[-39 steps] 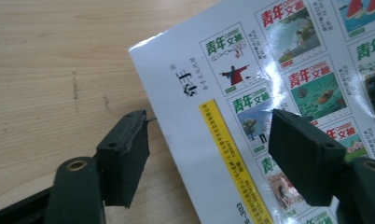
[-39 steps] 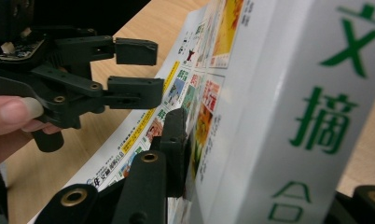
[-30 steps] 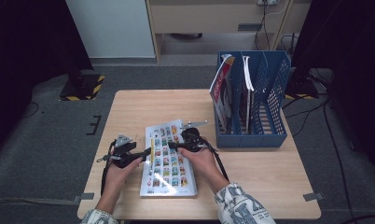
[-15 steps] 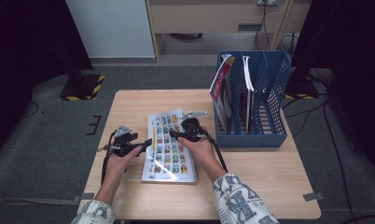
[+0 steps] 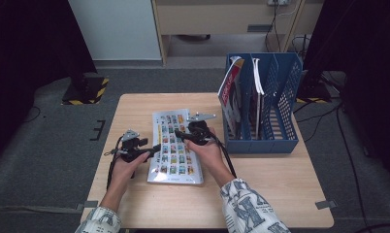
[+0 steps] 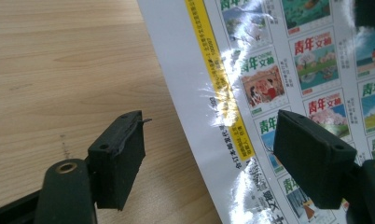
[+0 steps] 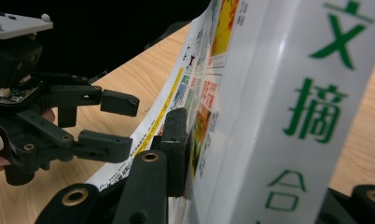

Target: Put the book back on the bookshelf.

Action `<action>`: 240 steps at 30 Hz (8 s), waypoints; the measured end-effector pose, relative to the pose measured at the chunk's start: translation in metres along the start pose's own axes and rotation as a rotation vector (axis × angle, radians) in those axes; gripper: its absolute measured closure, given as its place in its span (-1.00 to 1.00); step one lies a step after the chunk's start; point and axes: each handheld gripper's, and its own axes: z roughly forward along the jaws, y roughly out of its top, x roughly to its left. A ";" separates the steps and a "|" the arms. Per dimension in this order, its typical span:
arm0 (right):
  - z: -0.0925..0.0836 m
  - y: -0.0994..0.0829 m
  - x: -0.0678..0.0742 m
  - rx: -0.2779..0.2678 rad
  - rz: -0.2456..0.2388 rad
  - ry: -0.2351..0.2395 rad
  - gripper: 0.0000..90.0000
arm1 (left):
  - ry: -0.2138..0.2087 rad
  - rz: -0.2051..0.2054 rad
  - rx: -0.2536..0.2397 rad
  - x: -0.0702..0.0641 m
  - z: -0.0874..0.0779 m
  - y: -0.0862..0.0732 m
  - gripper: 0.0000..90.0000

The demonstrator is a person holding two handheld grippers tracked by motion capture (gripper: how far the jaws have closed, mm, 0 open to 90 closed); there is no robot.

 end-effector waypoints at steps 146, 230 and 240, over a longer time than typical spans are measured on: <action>-0.024 0.023 0.030 -0.217 -0.175 0.078 0.64 | 0.208 0.153 -0.160 -0.023 -0.045 0.019 0.32; -0.136 0.025 0.016 -0.267 -0.251 0.000 0.65 | 0.256 0.117 0.064 -0.005 -0.032 -0.019 -0.84; -0.138 0.021 0.016 -0.256 -0.250 0.011 0.65 | 0.251 0.117 0.076 -0.005 -0.030 -0.020 -0.84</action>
